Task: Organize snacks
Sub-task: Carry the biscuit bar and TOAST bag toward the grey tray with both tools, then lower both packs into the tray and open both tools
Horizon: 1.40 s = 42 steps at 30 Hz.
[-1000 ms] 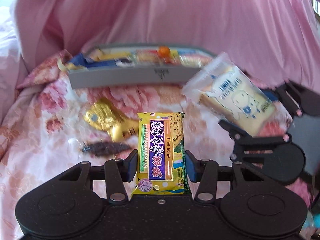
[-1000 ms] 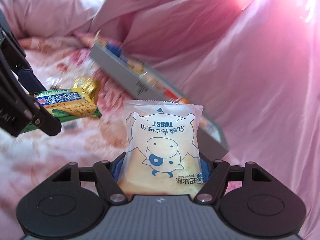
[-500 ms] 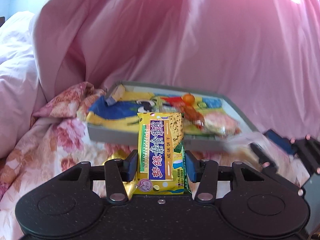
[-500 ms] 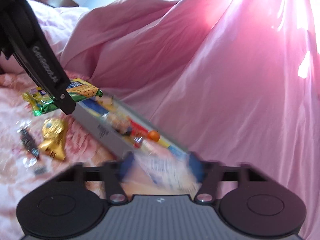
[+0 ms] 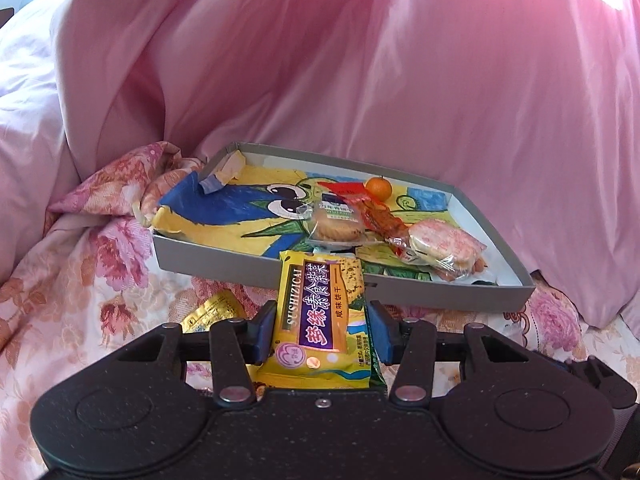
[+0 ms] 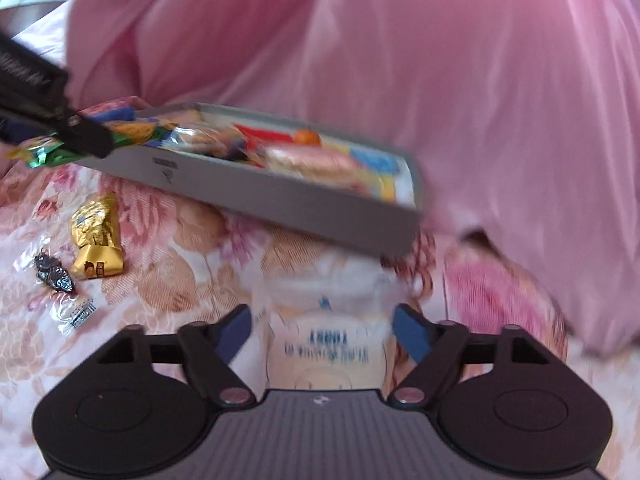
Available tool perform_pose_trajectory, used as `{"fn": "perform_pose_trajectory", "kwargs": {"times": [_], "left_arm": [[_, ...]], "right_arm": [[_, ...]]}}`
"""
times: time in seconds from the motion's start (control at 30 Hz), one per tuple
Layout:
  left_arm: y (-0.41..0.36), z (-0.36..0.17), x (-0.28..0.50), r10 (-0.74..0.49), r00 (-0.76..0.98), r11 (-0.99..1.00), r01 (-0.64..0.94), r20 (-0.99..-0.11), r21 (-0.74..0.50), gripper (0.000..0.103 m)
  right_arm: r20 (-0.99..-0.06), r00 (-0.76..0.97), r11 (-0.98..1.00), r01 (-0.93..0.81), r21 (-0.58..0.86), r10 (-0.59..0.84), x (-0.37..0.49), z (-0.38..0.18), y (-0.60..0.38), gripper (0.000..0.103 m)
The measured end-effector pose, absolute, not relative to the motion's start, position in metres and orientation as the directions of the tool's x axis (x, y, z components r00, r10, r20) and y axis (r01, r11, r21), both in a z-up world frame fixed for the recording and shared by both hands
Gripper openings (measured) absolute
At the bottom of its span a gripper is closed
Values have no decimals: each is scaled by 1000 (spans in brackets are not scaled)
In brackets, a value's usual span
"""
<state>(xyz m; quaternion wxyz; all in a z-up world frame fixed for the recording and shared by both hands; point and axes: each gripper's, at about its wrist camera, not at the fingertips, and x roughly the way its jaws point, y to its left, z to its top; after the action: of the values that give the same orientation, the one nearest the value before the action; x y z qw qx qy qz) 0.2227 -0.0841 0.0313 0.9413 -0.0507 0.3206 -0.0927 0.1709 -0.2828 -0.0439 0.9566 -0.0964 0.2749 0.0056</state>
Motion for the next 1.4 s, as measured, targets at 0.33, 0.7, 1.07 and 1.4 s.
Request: {"fn": "perform_pose_trajectory", "kwargs": {"times": [0.33, 0.7, 1.07, 1.4], "left_arm": [[-83, 28, 224, -214, 779, 976, 148, -589, -159, 49], [-90, 34, 219, -184, 815, 982, 178, -549, -65, 49], [-91, 48, 242, -189, 851, 982, 173, -490, -77, 49], [-105, 55, 309, -172, 856, 985, 153, -488, -79, 49]], "right_arm": [[-612, 784, 978, -35, -204, -99, 177, -72, -278, 73], [-468, 875, 957, -18, -289, -125, 145, -47, -267, 65], [-180, 977, 952, 55, -302, -114, 149, 9, -267, 65], [-196, 980, 975, -14, -222, -30, 247, 31, -279, 66]]}}
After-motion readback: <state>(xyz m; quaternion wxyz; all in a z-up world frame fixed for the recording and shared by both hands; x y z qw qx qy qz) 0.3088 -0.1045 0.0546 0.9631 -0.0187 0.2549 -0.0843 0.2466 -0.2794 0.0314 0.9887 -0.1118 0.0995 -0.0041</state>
